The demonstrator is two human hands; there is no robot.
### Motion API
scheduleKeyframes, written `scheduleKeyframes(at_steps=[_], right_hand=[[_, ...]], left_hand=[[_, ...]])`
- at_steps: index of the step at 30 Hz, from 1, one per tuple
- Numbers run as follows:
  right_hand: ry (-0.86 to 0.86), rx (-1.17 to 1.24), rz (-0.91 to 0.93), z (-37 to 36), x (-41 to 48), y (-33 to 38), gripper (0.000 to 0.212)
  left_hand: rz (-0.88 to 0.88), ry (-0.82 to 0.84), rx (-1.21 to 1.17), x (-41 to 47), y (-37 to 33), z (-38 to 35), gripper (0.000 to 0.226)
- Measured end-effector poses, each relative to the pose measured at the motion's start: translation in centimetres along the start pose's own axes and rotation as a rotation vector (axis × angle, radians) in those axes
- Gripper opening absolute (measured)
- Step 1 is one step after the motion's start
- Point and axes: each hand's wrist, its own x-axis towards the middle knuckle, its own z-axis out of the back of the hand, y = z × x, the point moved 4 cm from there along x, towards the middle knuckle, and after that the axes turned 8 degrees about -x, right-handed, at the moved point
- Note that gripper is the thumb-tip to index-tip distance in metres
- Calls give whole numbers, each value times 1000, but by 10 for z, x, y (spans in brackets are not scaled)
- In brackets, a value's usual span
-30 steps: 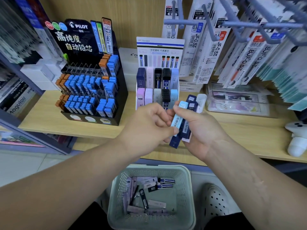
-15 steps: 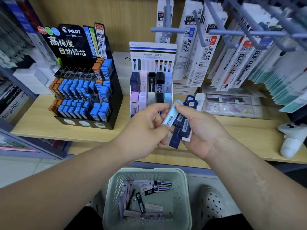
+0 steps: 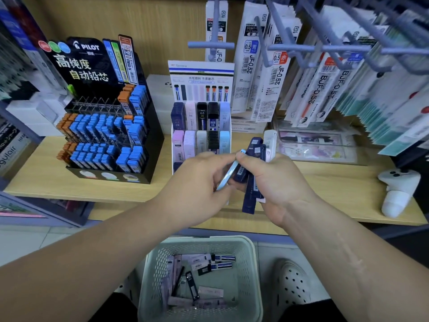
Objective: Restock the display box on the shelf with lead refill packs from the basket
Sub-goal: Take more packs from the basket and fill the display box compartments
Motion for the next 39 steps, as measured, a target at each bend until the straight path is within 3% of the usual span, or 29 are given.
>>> scheduleKeyframes(at_steps=[4, 8, 11, 15, 25, 39], right_hand=[[46, 38, -12, 4, 0, 1, 12], [68, 30, -22, 5, -2, 2, 11], [83, 16, -47, 7, -2, 0, 16], [87, 123, -112, 9, -3, -1, 11], [65, 251, -158, 25, -3, 4, 20], [125, 222, -168, 29, -6, 6, 24]], left_hand=[[291, 27, -494, 6, 6, -3, 31], [379, 56, -632, 10, 11, -7, 49], [399, 119, -592, 12, 14, -12, 55], [341, 97, -505, 21, 10, -4, 35], [95, -325, -409, 59, 7, 36, 16], [7, -272, 118, 64, 14, 30, 13]])
